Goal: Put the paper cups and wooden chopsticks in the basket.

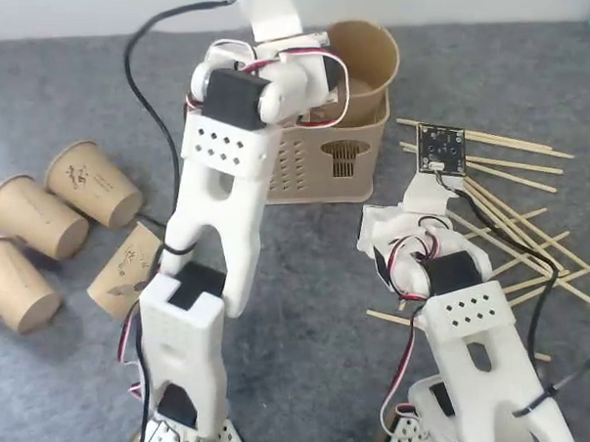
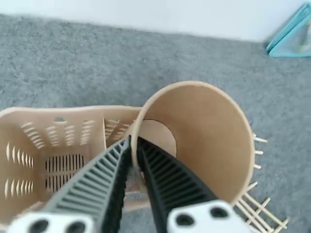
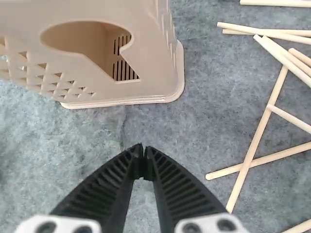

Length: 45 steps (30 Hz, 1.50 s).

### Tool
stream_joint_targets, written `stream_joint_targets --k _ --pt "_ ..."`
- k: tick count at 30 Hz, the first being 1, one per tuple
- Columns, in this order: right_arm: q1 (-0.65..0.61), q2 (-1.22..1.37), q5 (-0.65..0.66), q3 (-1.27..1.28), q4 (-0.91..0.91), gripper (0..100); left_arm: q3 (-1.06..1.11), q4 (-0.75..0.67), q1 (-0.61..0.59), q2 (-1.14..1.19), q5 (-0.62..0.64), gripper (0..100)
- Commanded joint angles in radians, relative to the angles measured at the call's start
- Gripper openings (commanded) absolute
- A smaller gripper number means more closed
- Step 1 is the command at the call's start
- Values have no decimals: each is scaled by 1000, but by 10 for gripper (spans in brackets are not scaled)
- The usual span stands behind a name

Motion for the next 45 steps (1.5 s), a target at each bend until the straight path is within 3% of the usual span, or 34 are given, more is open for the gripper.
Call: stream_joint_targets --k 1,7,10,14,20,27,31,38,45 --pt "16 -47 12 -9 7 9 -81 57 -14 -17 0 48" --pt "13 -45 12 -9 8 9 -188 150 -34 -20 -2 287" --pt "13 -44 12 -9 8 9 -180 150 -86 -78 -5 284" --pt "10 -47 12 -9 15 9 -110 152 -169 -229 -104 282" --pt "-54 -48 46 8 22 9 280 150 -338 -608 -222 282" --pt "-285 -47 189 61 13 9 774 146 -609 -944 -327 283" --pt "-381 -36 189 61 -47 9 972 129 -812 -1043 -407 283" --pt "-513 -35 189 60 -216 9 1138 32 -1303 -1111 -486 283" --pt "-598 120 190 -54 -351 24 1283 -212 -1590 -1108 -549 283"
